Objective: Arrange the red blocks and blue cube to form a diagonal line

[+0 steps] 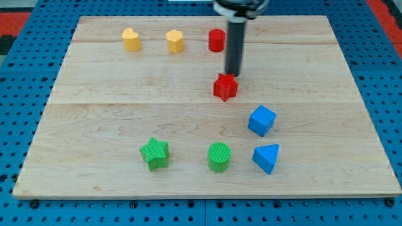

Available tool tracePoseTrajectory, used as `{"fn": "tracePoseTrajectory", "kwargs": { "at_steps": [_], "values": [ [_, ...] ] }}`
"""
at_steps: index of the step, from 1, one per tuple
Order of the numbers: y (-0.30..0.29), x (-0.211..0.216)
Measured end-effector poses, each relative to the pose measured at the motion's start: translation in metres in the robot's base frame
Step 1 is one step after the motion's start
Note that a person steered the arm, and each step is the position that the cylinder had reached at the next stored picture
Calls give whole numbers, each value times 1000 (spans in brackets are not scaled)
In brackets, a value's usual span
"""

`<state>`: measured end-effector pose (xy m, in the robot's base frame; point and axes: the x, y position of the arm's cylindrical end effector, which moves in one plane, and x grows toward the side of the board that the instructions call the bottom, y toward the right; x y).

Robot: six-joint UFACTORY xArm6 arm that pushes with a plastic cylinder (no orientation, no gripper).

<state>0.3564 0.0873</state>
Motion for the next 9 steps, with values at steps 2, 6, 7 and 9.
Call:
{"fn": "tracePoseTrajectory", "kwargs": {
  "at_steps": [2, 6, 7, 9],
  "values": [
    [20, -130],
    [20, -58],
    [4, -35],
    [-51, -32]
  ]
}}
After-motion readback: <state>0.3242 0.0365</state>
